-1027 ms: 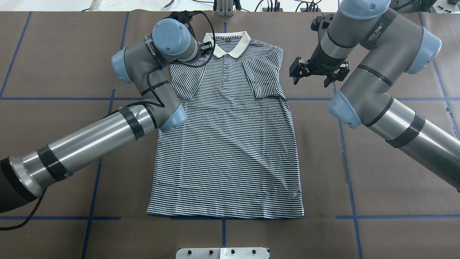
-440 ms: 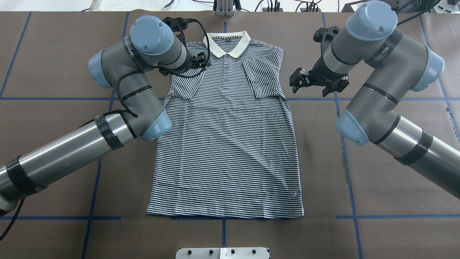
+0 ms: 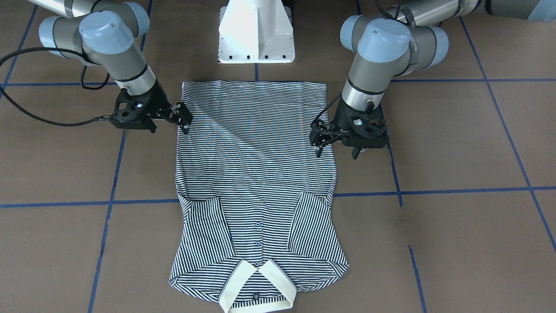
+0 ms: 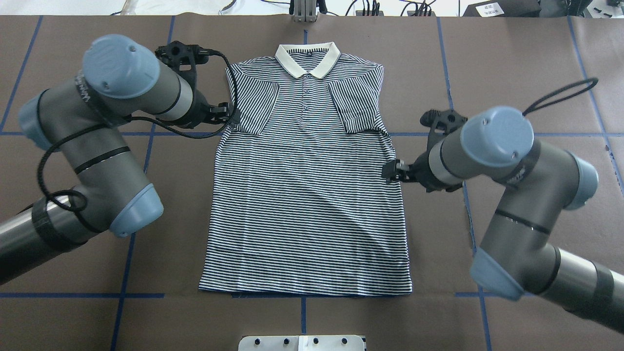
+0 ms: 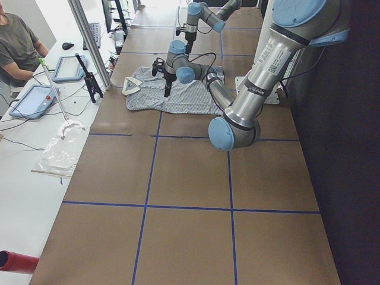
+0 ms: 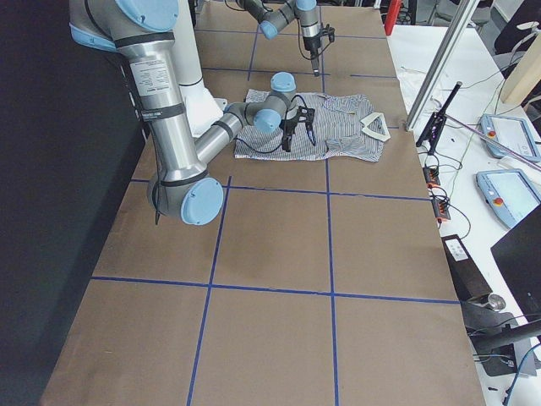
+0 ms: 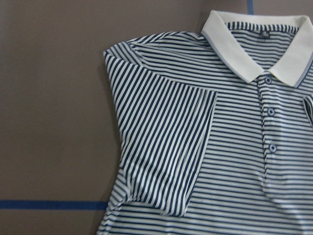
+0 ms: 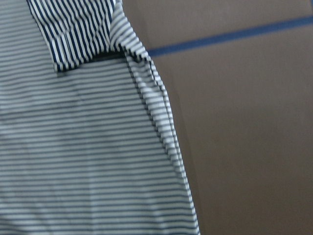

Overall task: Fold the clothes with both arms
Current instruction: 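Move both grippers to the hem corners nearest the robot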

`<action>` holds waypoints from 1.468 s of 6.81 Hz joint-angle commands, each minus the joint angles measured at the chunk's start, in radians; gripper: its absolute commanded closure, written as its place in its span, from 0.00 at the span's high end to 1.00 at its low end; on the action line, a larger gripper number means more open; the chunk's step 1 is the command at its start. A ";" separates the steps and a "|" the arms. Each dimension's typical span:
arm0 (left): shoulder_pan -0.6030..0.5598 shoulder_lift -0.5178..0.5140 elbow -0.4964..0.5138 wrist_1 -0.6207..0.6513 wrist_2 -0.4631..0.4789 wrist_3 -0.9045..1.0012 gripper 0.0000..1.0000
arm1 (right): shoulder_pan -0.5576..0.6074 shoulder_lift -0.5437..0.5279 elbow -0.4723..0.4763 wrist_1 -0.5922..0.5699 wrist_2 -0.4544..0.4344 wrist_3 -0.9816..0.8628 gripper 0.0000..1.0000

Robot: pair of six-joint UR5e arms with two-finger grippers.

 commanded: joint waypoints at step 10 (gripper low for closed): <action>0.005 0.038 -0.093 0.008 -0.001 0.001 1.00 | -0.338 -0.106 0.086 -0.076 -0.193 0.195 0.42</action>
